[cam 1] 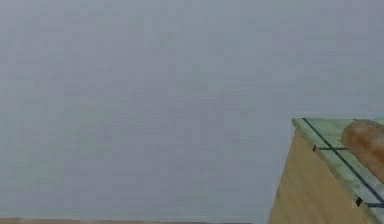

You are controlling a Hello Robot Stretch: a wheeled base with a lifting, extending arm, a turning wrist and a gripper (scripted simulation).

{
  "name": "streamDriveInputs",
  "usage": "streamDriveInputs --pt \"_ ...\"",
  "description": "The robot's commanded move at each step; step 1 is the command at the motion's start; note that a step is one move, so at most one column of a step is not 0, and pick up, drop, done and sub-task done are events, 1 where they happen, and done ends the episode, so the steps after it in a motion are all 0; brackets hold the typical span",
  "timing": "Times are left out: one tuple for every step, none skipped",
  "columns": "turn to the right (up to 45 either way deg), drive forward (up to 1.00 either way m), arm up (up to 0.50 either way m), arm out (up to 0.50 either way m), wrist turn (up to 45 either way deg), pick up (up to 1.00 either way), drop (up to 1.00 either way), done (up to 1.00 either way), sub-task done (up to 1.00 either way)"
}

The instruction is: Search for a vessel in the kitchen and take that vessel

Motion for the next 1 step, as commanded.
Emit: streamDriveInputs --pt "-45.0 0.0 0.0 0.0 0.0 0.0 0.0 0.0 0.0"
